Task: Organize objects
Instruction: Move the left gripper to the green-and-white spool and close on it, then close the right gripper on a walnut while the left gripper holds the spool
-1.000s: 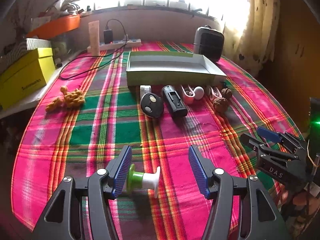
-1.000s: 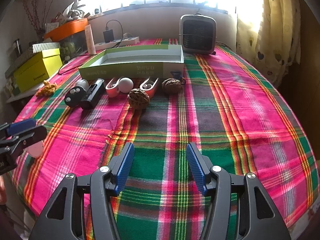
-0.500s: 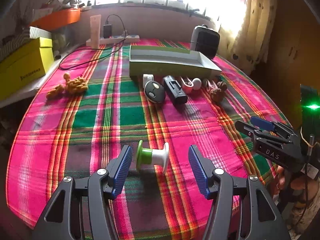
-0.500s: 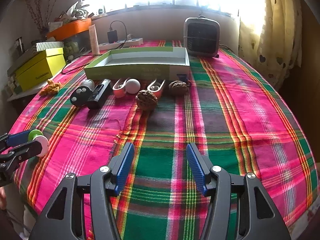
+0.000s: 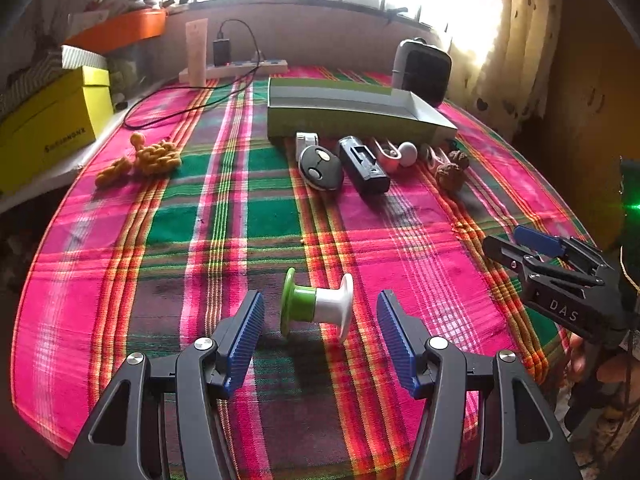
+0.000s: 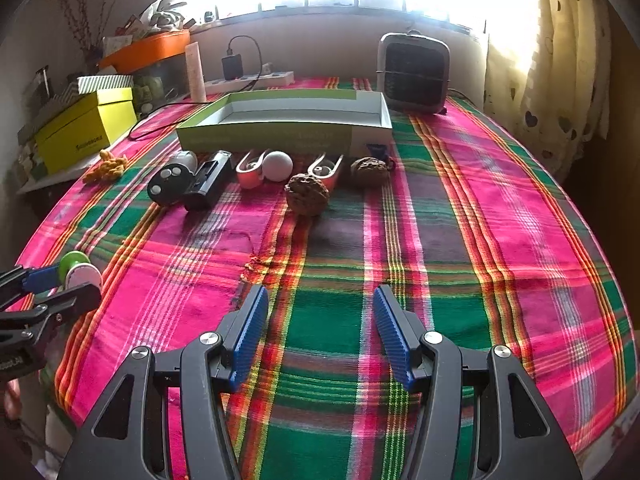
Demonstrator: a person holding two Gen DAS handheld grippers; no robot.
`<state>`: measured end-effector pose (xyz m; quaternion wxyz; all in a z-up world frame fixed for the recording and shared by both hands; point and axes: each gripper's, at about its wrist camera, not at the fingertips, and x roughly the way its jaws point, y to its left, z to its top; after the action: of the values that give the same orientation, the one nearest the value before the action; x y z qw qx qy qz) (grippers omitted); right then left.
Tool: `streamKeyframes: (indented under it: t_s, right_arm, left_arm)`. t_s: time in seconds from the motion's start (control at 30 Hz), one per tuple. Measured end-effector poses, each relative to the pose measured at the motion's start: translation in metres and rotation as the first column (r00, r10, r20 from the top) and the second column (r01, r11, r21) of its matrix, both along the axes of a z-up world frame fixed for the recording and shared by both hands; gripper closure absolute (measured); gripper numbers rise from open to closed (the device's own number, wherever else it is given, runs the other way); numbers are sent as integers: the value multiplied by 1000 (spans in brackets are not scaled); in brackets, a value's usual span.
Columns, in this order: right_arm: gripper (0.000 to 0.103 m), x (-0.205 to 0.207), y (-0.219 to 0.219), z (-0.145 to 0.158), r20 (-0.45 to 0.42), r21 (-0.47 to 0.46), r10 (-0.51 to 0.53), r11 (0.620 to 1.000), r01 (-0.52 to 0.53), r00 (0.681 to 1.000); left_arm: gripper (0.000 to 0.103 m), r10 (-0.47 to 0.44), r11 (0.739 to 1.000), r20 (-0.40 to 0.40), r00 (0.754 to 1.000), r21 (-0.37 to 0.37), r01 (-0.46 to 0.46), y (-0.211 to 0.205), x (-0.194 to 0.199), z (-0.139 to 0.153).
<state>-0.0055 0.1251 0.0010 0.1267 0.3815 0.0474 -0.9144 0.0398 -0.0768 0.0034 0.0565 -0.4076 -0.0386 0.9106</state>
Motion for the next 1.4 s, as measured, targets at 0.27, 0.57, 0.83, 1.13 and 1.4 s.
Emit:
streamKeyframes:
  t_s: [0.27,0.57,0.83,1.13,1.4]
  right_arm:
    - [48,-1,-2,0,5,7,0,1000,0,1000]
    - [48,-5,-3,-1,7,11,-5,1000,5,1000]
    - [48,-6,-5,-1,6,12,-10,1000,10,1000]
    - [48,-9,-4,0,5,11,-8,1000,8,1000]
    - [48,-22,-2,7,-11,-12,-6,1000,6,1000]
  left_arm:
    - [45,6,1000,-2,1000,7,-6,-2,-3,-2]
    - [61,16,1000,-14,1000,18,-15,-6,-6,-2]
    - [67,10,1000,-22,1000,20,-10,-8,-7,-3]
    - [71,8,999,-30,1000,32,-7,-4,-7,-1]
    - [71,-14,1000,-34,999,25,15,4,-18,1]
